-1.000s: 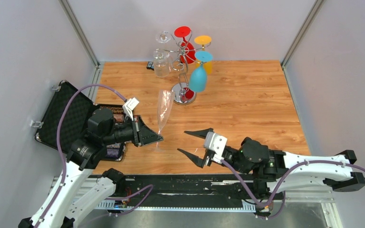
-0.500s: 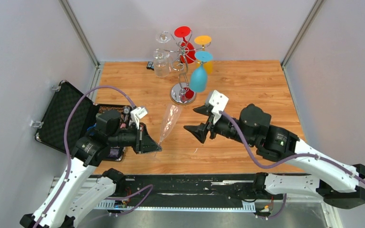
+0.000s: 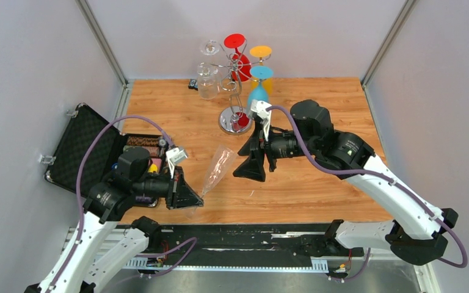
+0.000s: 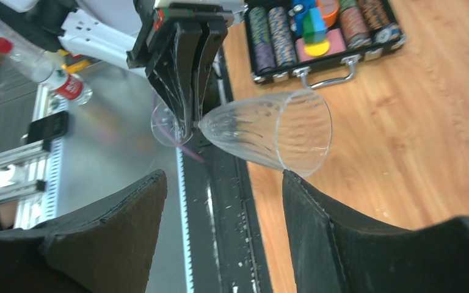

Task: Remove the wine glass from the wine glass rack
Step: Place the wine glass at the center of the board.

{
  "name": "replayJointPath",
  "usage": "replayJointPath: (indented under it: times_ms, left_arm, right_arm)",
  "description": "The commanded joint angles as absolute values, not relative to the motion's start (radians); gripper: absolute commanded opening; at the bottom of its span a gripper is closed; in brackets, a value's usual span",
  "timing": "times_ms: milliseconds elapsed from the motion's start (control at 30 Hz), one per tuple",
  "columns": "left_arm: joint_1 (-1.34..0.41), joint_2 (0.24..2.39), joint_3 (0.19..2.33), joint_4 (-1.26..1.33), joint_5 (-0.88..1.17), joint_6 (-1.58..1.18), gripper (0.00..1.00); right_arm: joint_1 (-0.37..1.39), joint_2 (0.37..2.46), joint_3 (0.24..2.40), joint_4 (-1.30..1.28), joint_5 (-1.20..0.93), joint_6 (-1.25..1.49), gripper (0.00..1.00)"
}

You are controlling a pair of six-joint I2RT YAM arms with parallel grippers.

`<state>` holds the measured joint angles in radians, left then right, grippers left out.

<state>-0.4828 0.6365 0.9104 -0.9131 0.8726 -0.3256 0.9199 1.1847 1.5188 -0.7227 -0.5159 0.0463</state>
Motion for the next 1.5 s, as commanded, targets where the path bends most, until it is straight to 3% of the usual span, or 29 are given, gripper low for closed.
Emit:
replayJointPath:
  times_ms: [0, 767, 1233, 1467]
  left_arm:
    - [-0.492, 0.584, 0.934, -0.901, 0.947, -0.299, 0.0]
    - [-0.561, 0.519, 0.898, -0.893, 0.97, -0.322, 0.0]
    - [-0.577, 0.512, 0.903, -0.9, 0.947, -0.313, 0.0]
    - [-0.578, 0.51, 0.91, -0.907, 0.94, -0.308, 0.0]
  right_arm:
    - [0.886, 1.183, 1.561, -0.744, -0.725, 0.093, 0.68]
    - [0.882, 1.287, 1.678, -0.739, -0.873, 0.091, 0.65]
    - [0.882, 1.315, 1.653, -0.746, -0.978, 0.083, 0.44]
    - [0.882, 1.343, 1.66, -0.756, -1.004, 0.08, 0.39]
